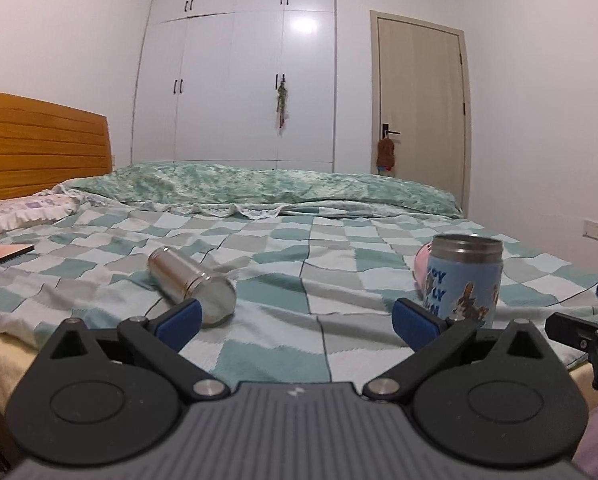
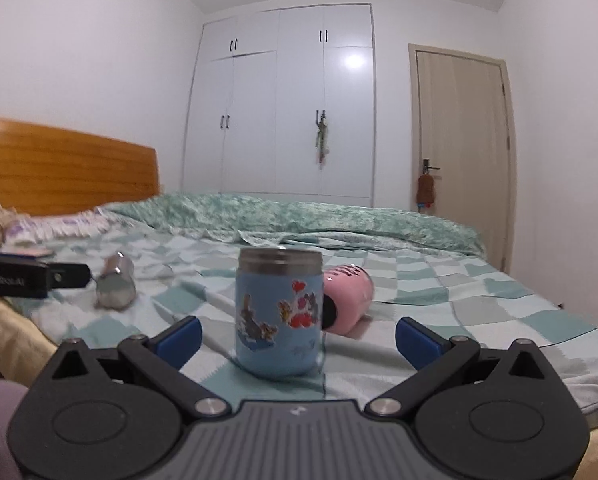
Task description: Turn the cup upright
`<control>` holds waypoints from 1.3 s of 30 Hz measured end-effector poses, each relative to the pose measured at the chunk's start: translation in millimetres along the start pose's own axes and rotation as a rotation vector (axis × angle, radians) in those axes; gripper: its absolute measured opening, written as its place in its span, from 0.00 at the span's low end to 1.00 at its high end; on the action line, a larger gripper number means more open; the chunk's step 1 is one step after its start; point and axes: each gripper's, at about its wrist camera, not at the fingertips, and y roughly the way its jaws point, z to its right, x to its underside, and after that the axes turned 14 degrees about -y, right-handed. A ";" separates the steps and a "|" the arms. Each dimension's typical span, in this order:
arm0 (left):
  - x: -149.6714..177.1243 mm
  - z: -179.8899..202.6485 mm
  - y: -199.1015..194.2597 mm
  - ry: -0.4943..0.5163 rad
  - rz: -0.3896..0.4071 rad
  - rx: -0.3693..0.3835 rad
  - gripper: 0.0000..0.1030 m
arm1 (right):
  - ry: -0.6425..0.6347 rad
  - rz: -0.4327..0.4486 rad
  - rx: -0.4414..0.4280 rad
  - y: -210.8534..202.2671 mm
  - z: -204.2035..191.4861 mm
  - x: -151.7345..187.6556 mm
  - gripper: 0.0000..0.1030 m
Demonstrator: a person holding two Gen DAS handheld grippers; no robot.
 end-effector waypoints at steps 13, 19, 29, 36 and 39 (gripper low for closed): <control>21.9 -8.2 0.4 0.014 0.012 -0.023 1.00 | -0.017 0.012 0.068 2.1 -7.2 7.4 1.00; 21.8 -11.7 -1.0 -0.009 0.017 -0.027 1.00 | -0.024 0.021 0.070 0.2 -8.8 7.3 1.00; 21.9 -10.8 1.0 -0.006 0.015 -0.027 1.00 | -0.017 0.033 0.069 -2.7 -7.2 8.2 1.00; 22.0 -10.6 0.7 -0.007 0.015 -0.028 1.00 | -0.017 0.036 0.069 -3.5 -7.0 8.4 1.00; 22.0 -10.6 0.7 -0.008 0.015 -0.028 1.00 | -0.016 0.036 0.068 -3.6 -7.1 8.4 1.00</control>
